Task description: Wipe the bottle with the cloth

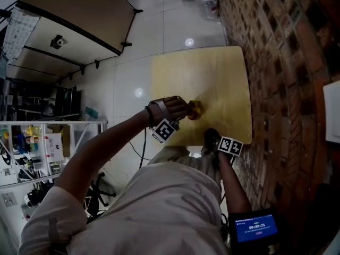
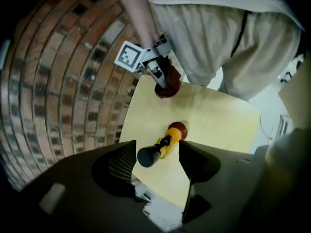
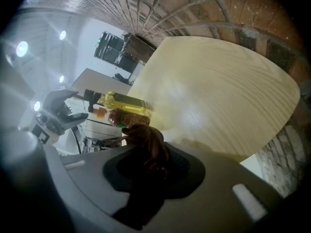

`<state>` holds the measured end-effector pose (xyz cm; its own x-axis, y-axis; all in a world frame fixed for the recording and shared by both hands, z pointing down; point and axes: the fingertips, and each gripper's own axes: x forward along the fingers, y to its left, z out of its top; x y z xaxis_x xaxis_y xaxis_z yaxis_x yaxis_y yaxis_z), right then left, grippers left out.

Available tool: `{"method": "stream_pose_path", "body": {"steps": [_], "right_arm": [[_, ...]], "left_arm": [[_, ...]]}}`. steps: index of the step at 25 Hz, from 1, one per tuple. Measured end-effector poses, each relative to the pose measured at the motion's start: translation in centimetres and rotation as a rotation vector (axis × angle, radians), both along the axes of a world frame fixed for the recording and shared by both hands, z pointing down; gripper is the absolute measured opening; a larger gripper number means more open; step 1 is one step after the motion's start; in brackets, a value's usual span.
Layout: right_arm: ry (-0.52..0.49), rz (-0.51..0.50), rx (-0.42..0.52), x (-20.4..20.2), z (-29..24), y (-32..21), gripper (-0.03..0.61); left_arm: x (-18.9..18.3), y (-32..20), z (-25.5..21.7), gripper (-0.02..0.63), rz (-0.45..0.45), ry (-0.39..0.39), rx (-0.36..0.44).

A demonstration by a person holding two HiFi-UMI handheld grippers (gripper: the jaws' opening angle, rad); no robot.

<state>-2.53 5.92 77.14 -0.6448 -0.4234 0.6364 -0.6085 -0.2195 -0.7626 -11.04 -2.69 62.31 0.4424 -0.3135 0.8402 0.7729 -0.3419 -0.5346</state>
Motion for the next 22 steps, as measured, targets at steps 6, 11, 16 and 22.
{"method": "stream_pose_path", "body": {"steps": [6,11,16,22], "right_arm": [[-0.020,0.006,0.014,-1.1,-1.1,-0.7,0.083],[-0.030,0.013,0.041,-1.7,-2.5,-1.9,0.083],[-0.040,0.036,0.082,-1.5,-3.0,-2.9,0.083],[-0.093,0.108,0.228,-3.5,-4.4,-8.4,0.083]], "left_arm": [[0.9,2.0,1.7,0.250,0.267,-0.041,0.107],[-0.5,0.6,4.8,0.226,0.278,-0.199,0.148],[0.8,0.6,5.4,0.170,0.122,-0.166,0.064],[1.1,-1.9,7.6,0.173,-0.004,-0.151,0.052]]}}
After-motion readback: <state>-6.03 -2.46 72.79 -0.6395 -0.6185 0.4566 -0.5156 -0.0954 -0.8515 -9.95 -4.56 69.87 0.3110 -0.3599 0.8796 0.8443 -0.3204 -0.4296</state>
